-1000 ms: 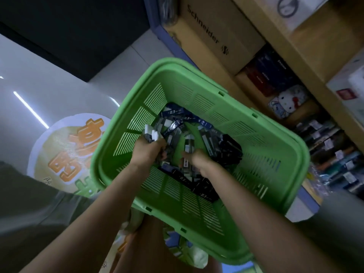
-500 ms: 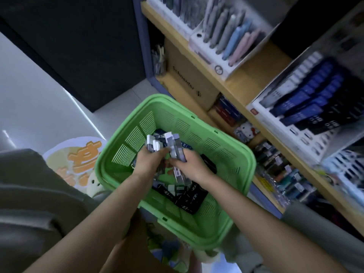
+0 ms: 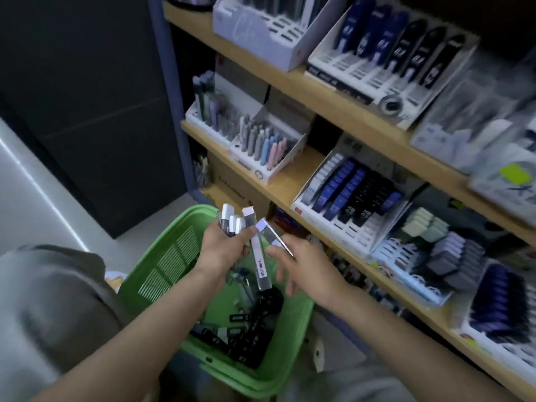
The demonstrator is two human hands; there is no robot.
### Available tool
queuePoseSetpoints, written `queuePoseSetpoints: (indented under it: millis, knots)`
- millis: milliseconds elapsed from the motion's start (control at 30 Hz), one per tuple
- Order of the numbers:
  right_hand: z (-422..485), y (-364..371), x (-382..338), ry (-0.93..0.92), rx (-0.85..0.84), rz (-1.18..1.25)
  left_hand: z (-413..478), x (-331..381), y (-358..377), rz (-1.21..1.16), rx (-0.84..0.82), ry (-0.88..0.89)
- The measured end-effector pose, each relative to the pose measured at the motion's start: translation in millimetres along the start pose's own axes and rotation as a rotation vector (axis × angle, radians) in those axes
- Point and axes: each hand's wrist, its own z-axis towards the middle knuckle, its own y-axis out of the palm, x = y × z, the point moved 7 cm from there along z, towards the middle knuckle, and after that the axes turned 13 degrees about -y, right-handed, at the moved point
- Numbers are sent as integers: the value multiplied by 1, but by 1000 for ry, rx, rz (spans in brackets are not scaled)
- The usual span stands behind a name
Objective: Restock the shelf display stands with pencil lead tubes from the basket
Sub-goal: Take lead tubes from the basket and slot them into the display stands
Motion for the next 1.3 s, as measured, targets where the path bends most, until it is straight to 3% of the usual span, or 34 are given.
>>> queuePoseSetpoints:
  millis: [67, 233, 400, 600, 833, 1000, 1300]
  knots:
    - [-15, -28, -11, -30, 59, -147, -12, 15, 15, 26, -28, 37]
    - [-52, -86, -33, -88, 223, -159, -44, 52, 48, 112, -114, 132]
    - [-71, -133, -71, -182, 307, -395, -76, 88, 70, 85, -237, 199]
    - [-58, -157, -126, -260, 404, -569, -97, 137, 62, 214, -193, 455]
    - [5, -180, -202, -346, 629, -542, -89, 193, 14, 126, -148, 627]
    - [69, -175, -227, -386, 689, -480, -71, 219, -28, 69, -112, 676]
    - [156, -187, -240, -362, 754, -471, -13, 235, -74, -65, -81, 605]
